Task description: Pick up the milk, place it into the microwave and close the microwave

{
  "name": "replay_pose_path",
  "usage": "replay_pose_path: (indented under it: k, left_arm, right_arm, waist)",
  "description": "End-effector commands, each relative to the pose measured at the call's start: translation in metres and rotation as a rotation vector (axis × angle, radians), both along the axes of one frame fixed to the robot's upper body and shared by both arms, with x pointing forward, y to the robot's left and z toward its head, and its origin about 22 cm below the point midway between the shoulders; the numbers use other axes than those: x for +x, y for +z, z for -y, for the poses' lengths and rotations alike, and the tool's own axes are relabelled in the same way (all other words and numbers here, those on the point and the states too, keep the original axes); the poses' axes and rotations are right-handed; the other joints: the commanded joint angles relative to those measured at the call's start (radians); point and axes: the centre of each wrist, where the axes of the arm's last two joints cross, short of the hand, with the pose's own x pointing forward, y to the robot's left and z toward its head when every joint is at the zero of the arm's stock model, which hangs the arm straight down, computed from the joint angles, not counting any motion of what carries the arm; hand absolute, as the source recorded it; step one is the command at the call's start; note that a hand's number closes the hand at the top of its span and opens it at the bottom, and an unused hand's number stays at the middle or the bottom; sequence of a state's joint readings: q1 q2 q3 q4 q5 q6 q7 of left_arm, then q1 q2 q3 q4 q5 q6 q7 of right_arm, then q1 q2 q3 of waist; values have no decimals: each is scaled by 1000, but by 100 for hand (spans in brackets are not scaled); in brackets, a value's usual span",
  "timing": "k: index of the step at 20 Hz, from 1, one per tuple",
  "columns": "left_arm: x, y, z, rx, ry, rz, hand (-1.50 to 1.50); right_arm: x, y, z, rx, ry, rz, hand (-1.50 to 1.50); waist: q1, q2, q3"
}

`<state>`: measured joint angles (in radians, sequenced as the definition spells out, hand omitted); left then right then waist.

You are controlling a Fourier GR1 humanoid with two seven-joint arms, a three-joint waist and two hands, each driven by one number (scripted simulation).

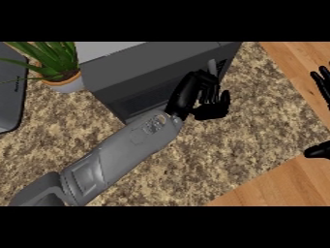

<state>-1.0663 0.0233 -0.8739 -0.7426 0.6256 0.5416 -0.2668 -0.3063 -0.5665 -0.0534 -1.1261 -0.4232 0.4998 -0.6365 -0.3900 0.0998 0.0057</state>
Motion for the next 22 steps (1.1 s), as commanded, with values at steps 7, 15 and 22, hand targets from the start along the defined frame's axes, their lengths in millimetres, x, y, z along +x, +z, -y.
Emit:
replay_pose_path:
  k: [7, 15, 22]
  left_arm:
    - [3, 17, 15, -30, -5, 38, 150]
    - [5, 22, 16, -69, 16, 48, 150]
    - [5, 21, 16, -73, 48, 55, 150]
  right_arm:
    - [11, 19, -20, -14, 223, 11, -150]
    - [21, 61, -62, -138, 499, 101, 150]
    - [14, 69, -83, -166, 589, 106, 150]
  waist:
    - [-33, 8, 3]
    - [-35, 1, 4]
    - [-67, -2, 7]
